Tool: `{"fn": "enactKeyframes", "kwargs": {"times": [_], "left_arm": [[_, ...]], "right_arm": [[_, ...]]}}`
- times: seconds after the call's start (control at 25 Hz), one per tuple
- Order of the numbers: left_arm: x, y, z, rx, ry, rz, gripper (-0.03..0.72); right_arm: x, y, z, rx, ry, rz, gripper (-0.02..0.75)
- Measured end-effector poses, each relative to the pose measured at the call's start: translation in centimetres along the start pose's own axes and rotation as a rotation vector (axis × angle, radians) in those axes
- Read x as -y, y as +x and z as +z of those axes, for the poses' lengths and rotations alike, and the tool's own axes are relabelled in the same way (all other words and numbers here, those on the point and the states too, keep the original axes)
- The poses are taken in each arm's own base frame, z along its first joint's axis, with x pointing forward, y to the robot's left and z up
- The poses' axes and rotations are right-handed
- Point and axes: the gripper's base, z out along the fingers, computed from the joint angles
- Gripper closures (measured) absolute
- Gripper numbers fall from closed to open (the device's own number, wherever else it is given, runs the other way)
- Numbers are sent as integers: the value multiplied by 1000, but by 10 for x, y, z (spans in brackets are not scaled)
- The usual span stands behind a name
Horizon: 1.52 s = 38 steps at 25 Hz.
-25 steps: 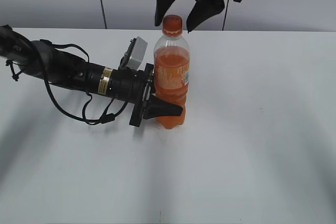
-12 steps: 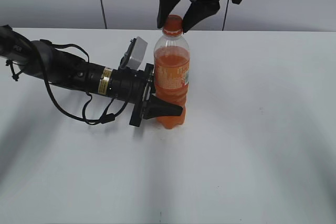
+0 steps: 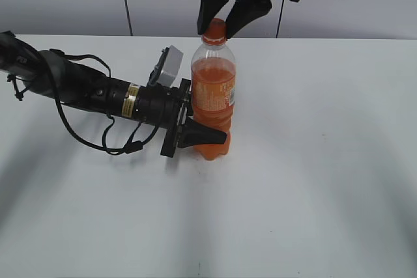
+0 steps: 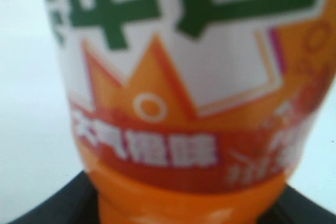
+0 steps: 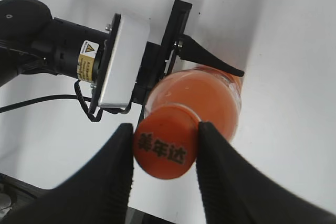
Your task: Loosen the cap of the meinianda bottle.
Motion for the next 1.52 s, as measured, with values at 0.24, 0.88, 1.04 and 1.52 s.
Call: {"fn": "enactKeyframes", "kwargs": {"times": [0.24, 0.88, 1.04, 1.52], "left_arm": [[0, 0, 0, 0, 0, 0, 294], [0, 0, 0, 0, 4, 2, 294], [0, 0, 0, 0, 4, 2, 294], [0, 0, 0, 0, 4, 2, 294]], "right_arm": [[0, 0, 0, 0, 1, -64, 458], [0, 0, -2, 5, -1, -783, 468], [0, 0, -2, 5, -1, -920, 468], [0, -1, -1, 6, 0, -1317, 469]]}}
